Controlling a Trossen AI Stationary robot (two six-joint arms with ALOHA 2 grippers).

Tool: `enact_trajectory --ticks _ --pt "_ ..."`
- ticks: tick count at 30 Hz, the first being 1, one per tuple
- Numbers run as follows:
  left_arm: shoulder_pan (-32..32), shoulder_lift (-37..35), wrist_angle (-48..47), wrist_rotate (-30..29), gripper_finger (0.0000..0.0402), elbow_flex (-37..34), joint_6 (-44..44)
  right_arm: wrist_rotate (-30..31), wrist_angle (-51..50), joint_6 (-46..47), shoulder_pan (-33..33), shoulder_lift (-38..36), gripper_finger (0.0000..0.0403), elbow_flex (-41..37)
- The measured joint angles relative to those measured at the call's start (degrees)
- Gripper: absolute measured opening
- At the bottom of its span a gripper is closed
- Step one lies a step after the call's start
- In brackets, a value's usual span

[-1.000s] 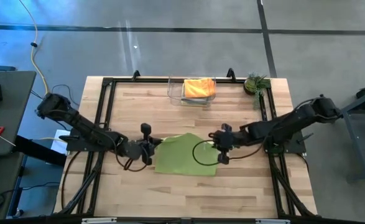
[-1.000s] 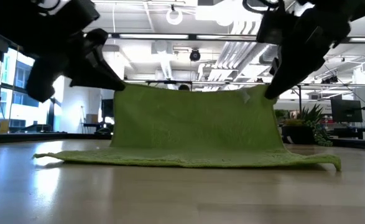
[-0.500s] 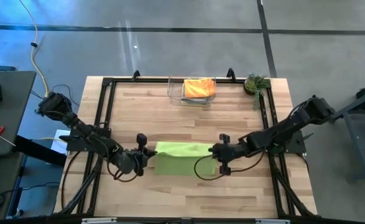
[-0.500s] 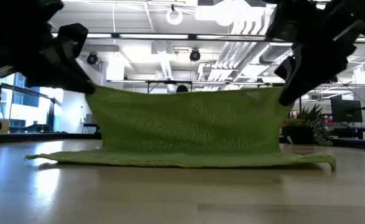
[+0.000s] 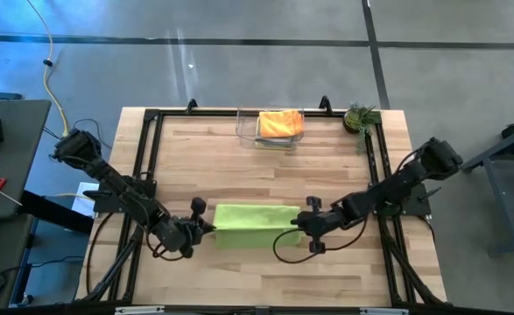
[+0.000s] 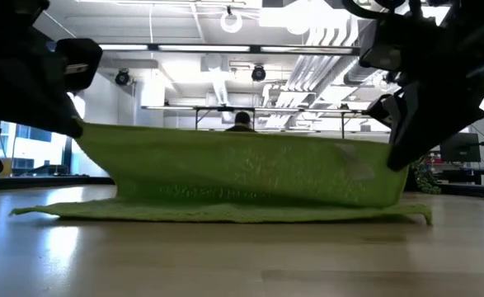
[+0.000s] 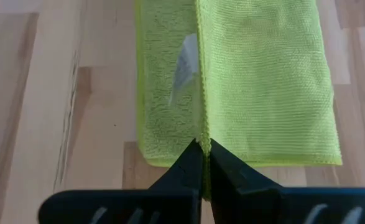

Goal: Fold microfiber towels
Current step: Fold the green towel on the table

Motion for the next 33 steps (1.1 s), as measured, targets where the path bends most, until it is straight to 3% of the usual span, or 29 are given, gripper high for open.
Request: enact_trajectory --ticks 9,17,21,27,33 --pt "-1.08 0.00 0.31 4.85 0.0003 0.00 -1.20 -3.15 2.13 -2.06 -0.02 0.54 0.0012 0.00" --pt "-1.12 0.00 0.98 10.51 0.0054 0.33 -1.66 -4.16 2.51 -0.34 -0.25 0.54 0.0120 0.00" --pt "-1.12 0.00 0.06 11.29 0.0087 2.45 -2.99 -7.76 2.60 0.62 -1.20 0.14 0.0156 0.00" --pt "0.07 -0.26 -4.72 14.70 0.0105 4.92 -10.63 -10.00 4.92 0.49 -2.07 0.58 0.0140 0.00" --pt "2.24 -0.24 -4.98 19.22 0.0052 4.87 -12.80 -9.29 7.19 -3.59 -0.51 2.65 0.0122 0.04"
